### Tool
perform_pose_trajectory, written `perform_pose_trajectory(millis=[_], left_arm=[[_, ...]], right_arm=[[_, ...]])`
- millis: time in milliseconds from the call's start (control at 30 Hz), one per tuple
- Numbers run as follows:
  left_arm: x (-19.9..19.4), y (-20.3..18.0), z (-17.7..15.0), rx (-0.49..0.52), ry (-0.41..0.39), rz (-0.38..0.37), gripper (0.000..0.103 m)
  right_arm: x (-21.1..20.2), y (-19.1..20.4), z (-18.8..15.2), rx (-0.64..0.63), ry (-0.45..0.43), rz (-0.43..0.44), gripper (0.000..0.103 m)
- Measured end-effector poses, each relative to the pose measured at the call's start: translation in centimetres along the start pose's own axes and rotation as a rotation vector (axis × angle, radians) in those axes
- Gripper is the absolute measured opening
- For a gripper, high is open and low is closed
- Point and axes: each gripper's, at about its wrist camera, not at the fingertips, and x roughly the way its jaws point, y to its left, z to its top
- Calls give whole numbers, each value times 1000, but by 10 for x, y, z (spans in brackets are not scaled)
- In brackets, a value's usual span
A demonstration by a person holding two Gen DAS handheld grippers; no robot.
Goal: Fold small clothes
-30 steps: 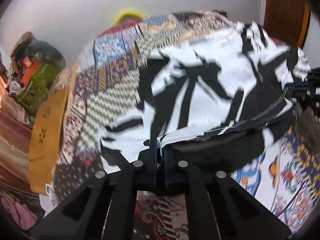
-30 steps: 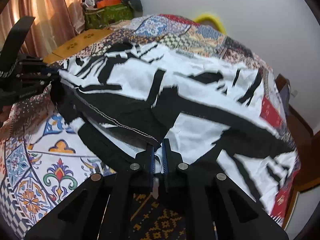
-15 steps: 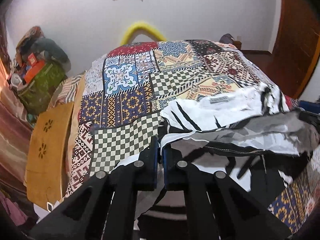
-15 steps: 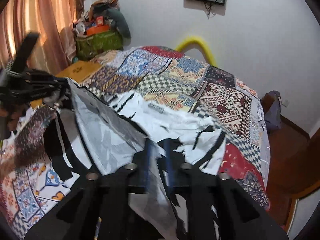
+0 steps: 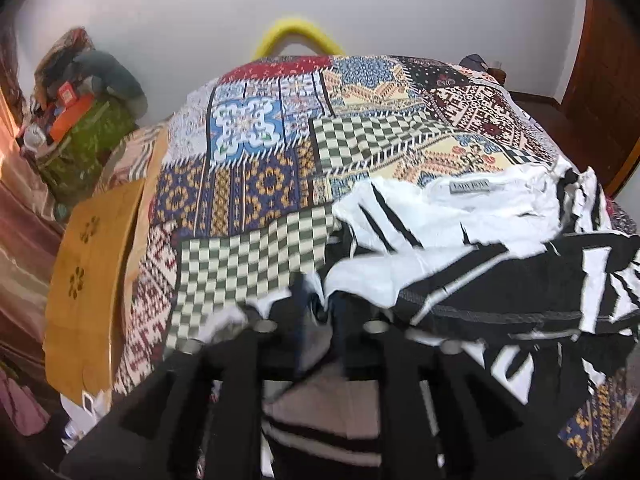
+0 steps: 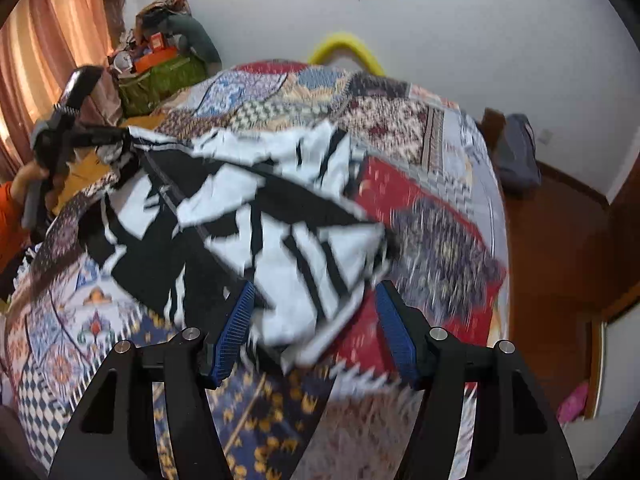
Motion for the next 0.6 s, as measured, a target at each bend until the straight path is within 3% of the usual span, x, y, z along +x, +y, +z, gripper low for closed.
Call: perform_pose_trajectory(millis=[67, 100, 233, 467, 600], left_arm=[[-11, 6, -8, -11, -3, -20, 65], [-19, 9, -14, -9, -20, -15, 69], [-40, 24, -42, 11, -21, 18, 73], [-27, 58, -90, -40, 73, 22, 78], [-4, 66, -95, -73, 107, 32, 78]], right_arm=[[1, 4, -7, 4, 5, 18, 59], [2, 4, -10, 1, 4, 25, 59], [13, 17, -10, -22, 14, 38, 59], [24, 20, -4, 15, 27, 53, 13], [21, 23, 3, 13, 12, 57, 7]])
